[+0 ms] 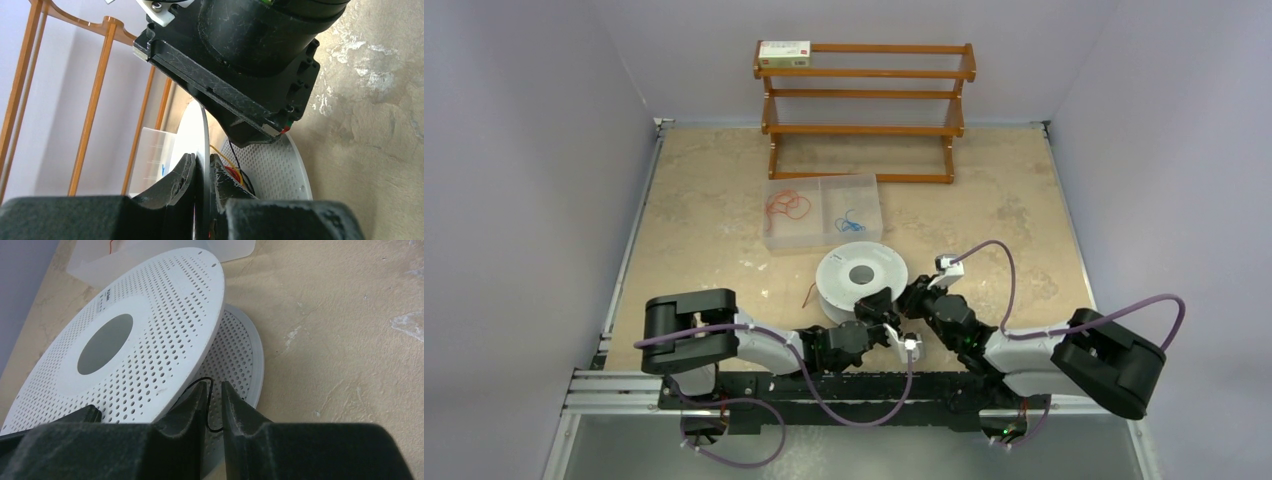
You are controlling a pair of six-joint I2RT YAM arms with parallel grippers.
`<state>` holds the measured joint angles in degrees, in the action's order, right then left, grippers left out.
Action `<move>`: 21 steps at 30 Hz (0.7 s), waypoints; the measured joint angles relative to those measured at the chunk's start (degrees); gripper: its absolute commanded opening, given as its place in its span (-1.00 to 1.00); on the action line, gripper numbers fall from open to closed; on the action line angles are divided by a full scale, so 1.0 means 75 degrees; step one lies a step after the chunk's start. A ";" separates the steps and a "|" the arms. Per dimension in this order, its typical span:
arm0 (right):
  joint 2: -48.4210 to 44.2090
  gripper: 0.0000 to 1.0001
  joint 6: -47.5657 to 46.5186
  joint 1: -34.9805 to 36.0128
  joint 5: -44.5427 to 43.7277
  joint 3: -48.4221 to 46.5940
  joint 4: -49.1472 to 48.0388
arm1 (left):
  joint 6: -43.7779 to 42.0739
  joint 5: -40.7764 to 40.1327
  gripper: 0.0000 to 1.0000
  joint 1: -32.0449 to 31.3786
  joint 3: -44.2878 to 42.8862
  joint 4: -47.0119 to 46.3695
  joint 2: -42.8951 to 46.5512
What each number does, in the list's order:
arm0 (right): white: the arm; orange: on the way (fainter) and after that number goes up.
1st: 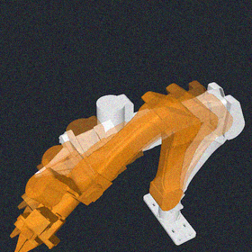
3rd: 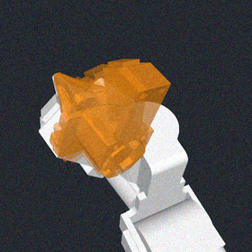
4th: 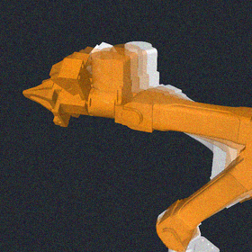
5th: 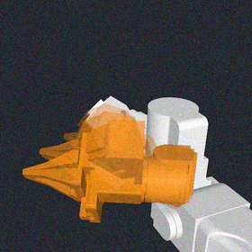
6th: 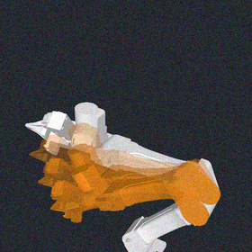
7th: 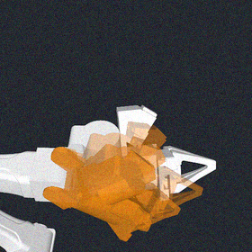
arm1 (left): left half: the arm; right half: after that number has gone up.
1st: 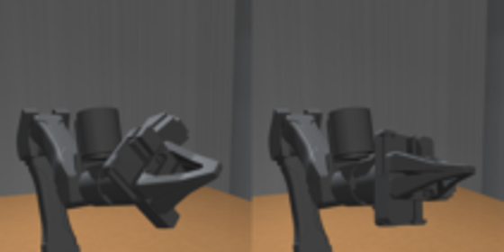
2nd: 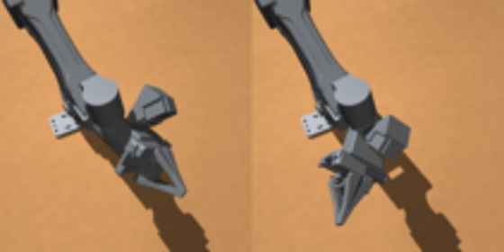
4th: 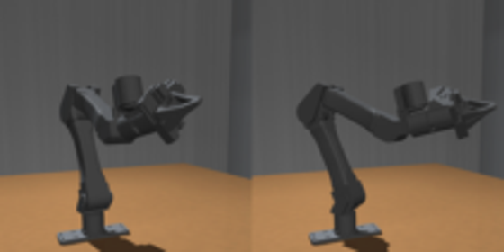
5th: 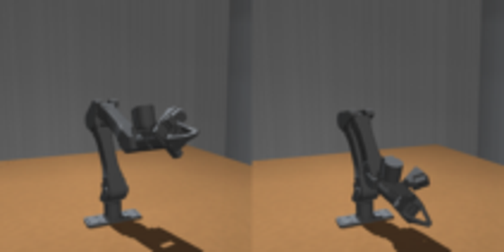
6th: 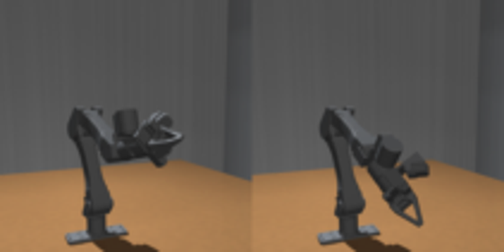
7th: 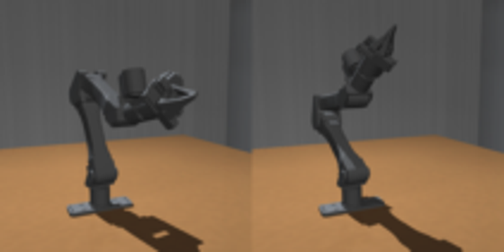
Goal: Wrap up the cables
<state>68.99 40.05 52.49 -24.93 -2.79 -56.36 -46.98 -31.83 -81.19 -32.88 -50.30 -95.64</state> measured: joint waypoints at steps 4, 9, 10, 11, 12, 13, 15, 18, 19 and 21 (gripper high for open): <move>-0.0020 -0.55 0.0006 -0.0003 -0.0006 0.0044 0.0009 | 0.0160 -0.0023 -0.74 0.0000 0.0000 -0.0163 -0.0105; -0.0067 -0.53 0.0006 -0.0003 -0.0006 0.0067 0.0050 | 0.0493 -0.0020 -0.62 0.0000 0.0000 -0.0204 -0.0134; -0.0067 -0.53 0.0006 -0.0003 -0.0003 0.0070 0.0055 | 0.0589 -0.0017 -0.59 0.0000 0.0000 -0.0201 -0.0143; -0.0067 -0.53 0.0006 -0.0003 -0.0003 0.0079 0.0061 | 0.0682 -0.0015 -0.56 0.0000 0.0000 -0.0189 -0.0149; -0.0067 -0.53 0.0006 -0.0003 0.0000 0.0090 0.0076 | 0.0796 -0.0006 -0.54 0.0000 0.0000 -0.0160 -0.0152; -0.0067 -0.53 0.0006 -0.0003 0.0000 0.0099 0.0085 | 0.0874 0.0009 -0.52 0.0000 0.0000 -0.0137 -0.0152; -0.0090 -0.53 0.0003 -0.0003 0.0003 0.0122 0.0108 | 0.1099 0.0044 -0.47 0.0000 0.0000 -0.0076 -0.0152; -0.0146 -0.53 -0.0003 -0.0003 0.0003 0.0134 0.0114 | 0.1352 0.0073 -0.36 0.0000 0.0000 0.0026 -0.0152; -0.0157 -0.53 -0.0006 -0.0003 0.0003 0.0134 0.0117 | 0.1460 0.0096 -0.33 0.0000 0.0000 0.0079 -0.0152; -0.0175 -0.53 -0.0023 -0.0003 0.0003 0.0134 0.0119 | 0.1588 0.0137 -0.29 0.0000 0.0000 0.0184 -0.0152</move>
<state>67.68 39.88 52.47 -24.91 -1.78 -55.46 -35.07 -30.81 -81.19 -32.88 -48.93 -96.77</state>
